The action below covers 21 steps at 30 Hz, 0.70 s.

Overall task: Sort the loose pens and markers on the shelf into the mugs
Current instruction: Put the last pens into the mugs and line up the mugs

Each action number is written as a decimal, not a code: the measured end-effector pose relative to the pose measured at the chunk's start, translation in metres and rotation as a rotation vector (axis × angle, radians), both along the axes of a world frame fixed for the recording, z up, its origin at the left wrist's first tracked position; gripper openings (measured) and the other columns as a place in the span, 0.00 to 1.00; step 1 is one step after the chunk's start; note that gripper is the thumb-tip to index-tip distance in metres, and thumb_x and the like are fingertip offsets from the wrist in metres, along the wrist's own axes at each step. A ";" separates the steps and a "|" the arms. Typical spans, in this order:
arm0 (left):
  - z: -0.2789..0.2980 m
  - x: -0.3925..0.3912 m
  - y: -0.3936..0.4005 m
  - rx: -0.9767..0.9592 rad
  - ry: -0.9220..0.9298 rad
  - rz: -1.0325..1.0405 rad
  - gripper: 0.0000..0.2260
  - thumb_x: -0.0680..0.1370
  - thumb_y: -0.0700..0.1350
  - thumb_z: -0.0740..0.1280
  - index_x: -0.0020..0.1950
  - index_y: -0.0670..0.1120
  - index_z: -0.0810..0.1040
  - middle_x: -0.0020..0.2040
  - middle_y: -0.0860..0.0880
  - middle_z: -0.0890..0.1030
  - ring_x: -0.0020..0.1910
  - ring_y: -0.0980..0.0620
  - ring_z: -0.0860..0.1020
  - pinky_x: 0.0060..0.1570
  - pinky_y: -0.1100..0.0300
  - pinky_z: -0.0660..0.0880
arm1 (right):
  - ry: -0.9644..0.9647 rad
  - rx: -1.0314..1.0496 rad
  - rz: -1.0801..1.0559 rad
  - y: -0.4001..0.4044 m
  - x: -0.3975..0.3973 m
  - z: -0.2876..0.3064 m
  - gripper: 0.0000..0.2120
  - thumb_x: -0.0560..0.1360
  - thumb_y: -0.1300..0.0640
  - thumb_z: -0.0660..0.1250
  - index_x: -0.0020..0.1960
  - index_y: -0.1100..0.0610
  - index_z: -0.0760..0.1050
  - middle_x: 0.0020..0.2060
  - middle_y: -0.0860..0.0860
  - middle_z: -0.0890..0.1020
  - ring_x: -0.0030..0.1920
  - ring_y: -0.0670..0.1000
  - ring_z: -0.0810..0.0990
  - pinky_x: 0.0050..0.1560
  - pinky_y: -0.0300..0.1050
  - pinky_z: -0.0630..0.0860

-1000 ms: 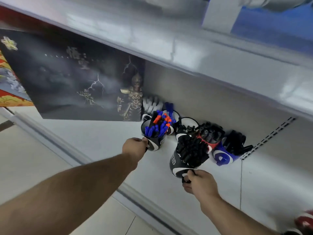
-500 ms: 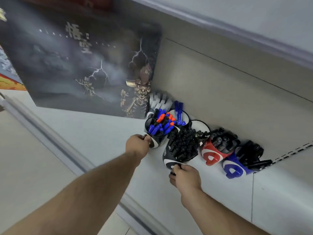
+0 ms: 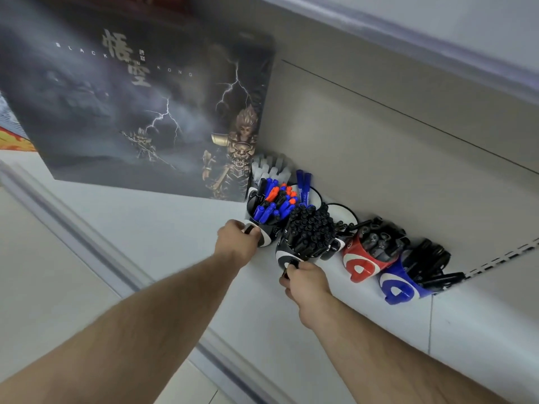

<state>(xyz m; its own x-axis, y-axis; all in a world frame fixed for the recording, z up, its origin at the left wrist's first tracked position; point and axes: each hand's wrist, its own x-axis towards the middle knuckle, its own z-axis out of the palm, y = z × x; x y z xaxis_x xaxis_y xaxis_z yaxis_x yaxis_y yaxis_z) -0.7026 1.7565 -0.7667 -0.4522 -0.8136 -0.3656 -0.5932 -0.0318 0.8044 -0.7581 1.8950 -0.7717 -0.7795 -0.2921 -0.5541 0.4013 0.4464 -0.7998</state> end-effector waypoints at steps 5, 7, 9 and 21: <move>0.040 0.019 0.034 -0.469 0.060 -0.244 0.20 0.76 0.47 0.69 0.65 0.46 0.70 0.67 0.48 0.65 0.58 0.47 0.73 0.58 0.50 0.74 | 0.125 0.092 0.039 0.053 0.009 0.041 0.07 0.77 0.58 0.63 0.47 0.61 0.77 0.35 0.48 0.78 0.46 0.60 0.84 0.43 0.47 0.74; 0.065 0.023 0.061 -0.521 0.060 -0.448 0.20 0.76 0.48 0.69 0.66 0.47 0.70 0.66 0.50 0.65 0.55 0.49 0.73 0.57 0.53 0.73 | 0.181 0.098 0.053 0.085 0.016 0.059 0.07 0.76 0.59 0.62 0.46 0.61 0.77 0.37 0.48 0.79 0.48 0.59 0.84 0.41 0.46 0.73; 0.090 0.025 0.097 -0.495 0.070 -0.640 0.19 0.76 0.48 0.69 0.66 0.48 0.70 0.63 0.52 0.66 0.54 0.52 0.73 0.57 0.56 0.72 | 0.240 0.100 0.065 0.121 0.025 0.077 0.07 0.75 0.60 0.62 0.42 0.58 0.78 0.40 0.49 0.81 0.41 0.52 0.85 0.40 0.48 0.75; 0.128 0.015 0.326 -0.333 0.095 -1.117 0.17 0.78 0.49 0.67 0.65 0.46 0.71 0.63 0.48 0.72 0.57 0.51 0.74 0.54 0.62 0.70 | 0.304 0.106 -0.334 0.346 0.060 0.101 0.09 0.77 0.63 0.63 0.41 0.57 0.79 0.41 0.55 0.83 0.34 0.51 0.80 0.38 0.45 0.76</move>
<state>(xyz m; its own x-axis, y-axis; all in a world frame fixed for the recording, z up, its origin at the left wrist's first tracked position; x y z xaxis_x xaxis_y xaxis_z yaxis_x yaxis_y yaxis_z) -0.6874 2.0821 -0.6385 -0.9908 0.0042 -0.1353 -0.0950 0.6903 0.7172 -0.6983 2.2413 -0.6712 -0.9530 0.0481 -0.2991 0.2912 0.4179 -0.8606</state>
